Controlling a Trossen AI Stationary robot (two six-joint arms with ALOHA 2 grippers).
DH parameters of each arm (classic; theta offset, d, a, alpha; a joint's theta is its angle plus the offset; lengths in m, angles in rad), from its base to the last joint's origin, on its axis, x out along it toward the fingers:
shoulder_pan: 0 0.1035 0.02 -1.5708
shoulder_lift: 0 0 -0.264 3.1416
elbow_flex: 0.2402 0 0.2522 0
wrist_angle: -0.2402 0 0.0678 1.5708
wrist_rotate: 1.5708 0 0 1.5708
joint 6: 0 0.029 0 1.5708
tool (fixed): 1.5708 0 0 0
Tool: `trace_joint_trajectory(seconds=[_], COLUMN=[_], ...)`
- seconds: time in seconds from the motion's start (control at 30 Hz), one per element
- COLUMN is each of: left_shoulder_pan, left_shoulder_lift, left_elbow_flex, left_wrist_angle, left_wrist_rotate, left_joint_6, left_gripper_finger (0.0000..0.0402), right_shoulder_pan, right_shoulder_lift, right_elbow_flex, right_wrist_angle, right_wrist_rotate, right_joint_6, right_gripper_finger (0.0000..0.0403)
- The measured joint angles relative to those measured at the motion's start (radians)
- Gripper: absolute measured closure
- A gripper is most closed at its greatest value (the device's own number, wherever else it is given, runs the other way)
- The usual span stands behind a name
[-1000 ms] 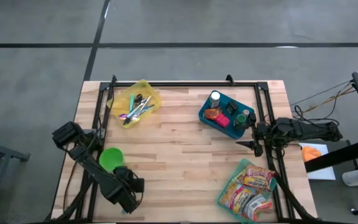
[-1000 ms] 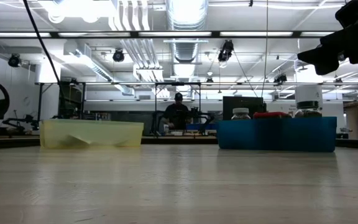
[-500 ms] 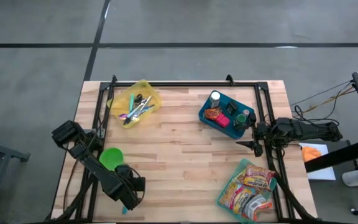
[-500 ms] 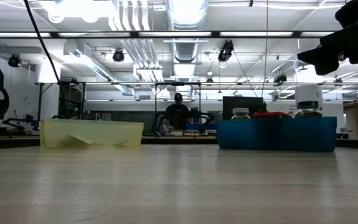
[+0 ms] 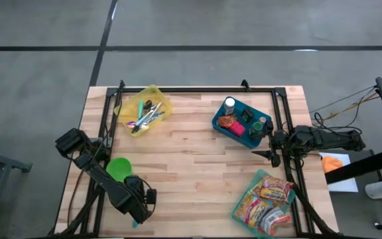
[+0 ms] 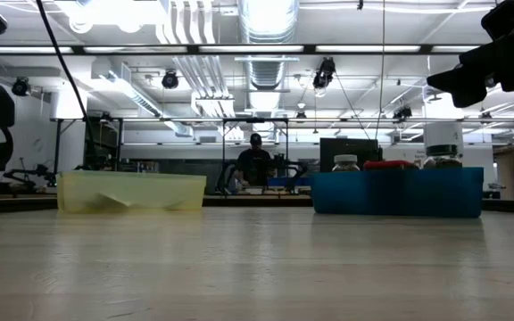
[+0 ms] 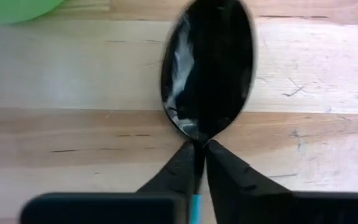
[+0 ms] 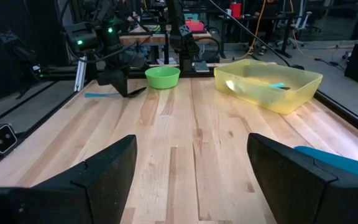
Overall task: Pick & Place Food Item
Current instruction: Put the dark blue spoon into the yellow bin
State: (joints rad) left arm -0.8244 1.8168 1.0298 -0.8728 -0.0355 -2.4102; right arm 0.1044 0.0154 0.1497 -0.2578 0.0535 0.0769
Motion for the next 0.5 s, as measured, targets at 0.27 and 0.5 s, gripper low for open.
trace_joint_trajectory(seconds=[0.27, 0.5], left_shoulder_pan=[0.001, 0.001], left_shoulder_lift=[0.0, -0.002], left_elbow_flex=[0.0, -0.001], left_wrist_angle=[0.005, 0.006], left_wrist_rotate=[-0.02, -0.021], left_joint_6=[0.021, 0.022], left_gripper_finger=[0.0391, 0.0391], right_shoulder_pan=[0.0, 0.0], right_shoulder_lift=[0.0, 0.0], right_elbow_flex=[0.0, 0.0], right_wrist_angle=[0.0, 0.0], right_wrist_rotate=[0.0, 0.0], right_joint_6=[-0.001, 0.0], right_gripper_finger=[0.01, 0.01])
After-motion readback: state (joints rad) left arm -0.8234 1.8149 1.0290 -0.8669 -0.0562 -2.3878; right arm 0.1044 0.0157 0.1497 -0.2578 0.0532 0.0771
